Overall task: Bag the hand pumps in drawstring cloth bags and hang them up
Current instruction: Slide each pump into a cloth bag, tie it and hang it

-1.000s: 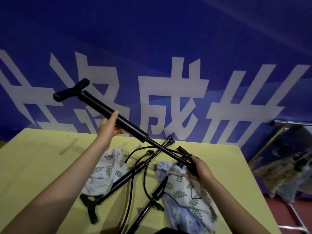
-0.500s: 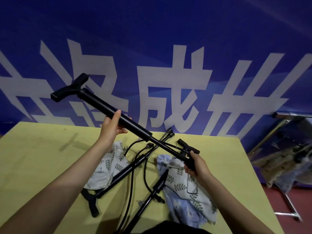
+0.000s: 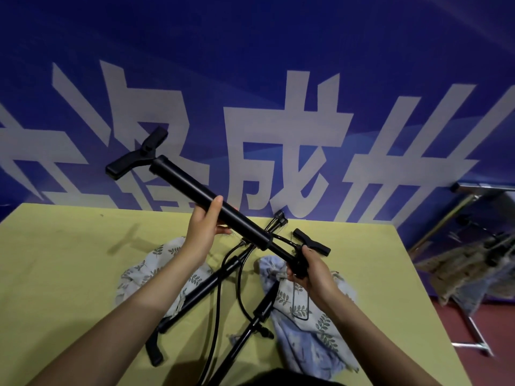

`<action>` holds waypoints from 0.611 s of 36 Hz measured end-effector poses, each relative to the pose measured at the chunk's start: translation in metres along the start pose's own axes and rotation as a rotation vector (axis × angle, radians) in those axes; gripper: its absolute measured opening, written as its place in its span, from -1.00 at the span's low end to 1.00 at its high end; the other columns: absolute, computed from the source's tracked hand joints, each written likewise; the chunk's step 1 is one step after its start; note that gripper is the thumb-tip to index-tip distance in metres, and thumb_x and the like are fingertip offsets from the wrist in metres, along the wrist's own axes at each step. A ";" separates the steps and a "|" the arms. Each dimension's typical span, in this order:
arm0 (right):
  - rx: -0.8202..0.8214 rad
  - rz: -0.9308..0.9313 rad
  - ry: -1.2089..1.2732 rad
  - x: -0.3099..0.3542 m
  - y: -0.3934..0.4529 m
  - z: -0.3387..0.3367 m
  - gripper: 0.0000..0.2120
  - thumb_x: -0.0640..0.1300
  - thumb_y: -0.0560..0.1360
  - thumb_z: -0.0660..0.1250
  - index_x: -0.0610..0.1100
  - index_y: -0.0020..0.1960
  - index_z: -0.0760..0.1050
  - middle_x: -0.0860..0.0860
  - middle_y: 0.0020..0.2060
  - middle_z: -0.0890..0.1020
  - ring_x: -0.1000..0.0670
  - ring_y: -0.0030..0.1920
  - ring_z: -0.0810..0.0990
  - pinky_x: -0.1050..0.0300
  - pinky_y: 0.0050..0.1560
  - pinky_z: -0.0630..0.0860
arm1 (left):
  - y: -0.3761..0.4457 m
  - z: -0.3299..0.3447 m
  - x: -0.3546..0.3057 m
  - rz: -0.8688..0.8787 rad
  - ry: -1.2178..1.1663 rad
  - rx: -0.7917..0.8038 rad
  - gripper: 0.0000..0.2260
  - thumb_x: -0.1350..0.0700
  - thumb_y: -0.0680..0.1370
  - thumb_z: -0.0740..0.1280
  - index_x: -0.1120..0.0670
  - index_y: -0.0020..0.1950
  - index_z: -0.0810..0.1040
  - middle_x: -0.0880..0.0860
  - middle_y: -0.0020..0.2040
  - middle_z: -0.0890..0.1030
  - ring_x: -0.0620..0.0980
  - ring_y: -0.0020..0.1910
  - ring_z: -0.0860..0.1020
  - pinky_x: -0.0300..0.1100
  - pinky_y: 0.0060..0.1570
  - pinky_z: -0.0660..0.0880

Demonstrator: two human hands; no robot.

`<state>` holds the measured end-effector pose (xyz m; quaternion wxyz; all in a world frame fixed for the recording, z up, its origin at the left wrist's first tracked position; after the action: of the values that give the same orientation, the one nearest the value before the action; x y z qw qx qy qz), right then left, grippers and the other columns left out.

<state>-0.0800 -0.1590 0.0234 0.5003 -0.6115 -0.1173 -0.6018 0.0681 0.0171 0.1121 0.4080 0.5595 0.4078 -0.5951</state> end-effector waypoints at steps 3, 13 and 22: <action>0.028 -0.020 -0.004 0.003 0.000 0.013 -0.78 -0.07 0.67 0.05 -0.23 0.12 0.31 -0.23 -0.18 0.46 -0.08 -0.36 0.46 0.03 -0.21 0.47 | -0.002 0.001 0.004 0.011 -0.011 0.001 -0.87 0.05 0.65 0.17 0.10 0.02 0.42 0.31 0.05 0.62 0.08 -0.11 0.64 -0.23 -0.31 0.61; 0.050 -0.026 -0.066 0.002 0.003 0.053 -0.75 -0.04 0.66 0.08 -0.22 0.19 0.31 -0.19 -0.04 0.57 -0.15 -0.12 0.60 -0.04 -0.10 0.52 | -0.004 0.002 0.016 -0.029 -0.098 0.004 -0.88 0.05 0.65 0.17 0.04 -0.02 0.43 0.10 -0.09 0.60 -0.03 -0.12 0.64 -0.17 -0.08 0.59; 0.349 0.048 -0.014 -0.004 -0.003 0.050 -0.63 -0.02 0.61 0.18 -0.30 0.16 0.54 -0.24 0.02 0.60 -0.16 0.01 0.57 -0.01 0.02 0.49 | 0.005 -0.009 0.017 -0.068 -0.154 0.111 -0.94 0.09 0.64 0.20 0.06 0.02 0.42 0.02 -0.25 0.66 0.03 -0.12 0.65 0.00 0.12 0.52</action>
<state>-0.0526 -0.1182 0.0328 0.6123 -0.5220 -0.2090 -0.5559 0.0747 0.0233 0.0944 0.3861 0.5196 0.3603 -0.6717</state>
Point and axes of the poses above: each hand's wrist, its own y-axis towards the middle knuckle, its own z-axis out of the palm, x = y × z, the point moved 3 cm from there along y, towards the middle knuckle
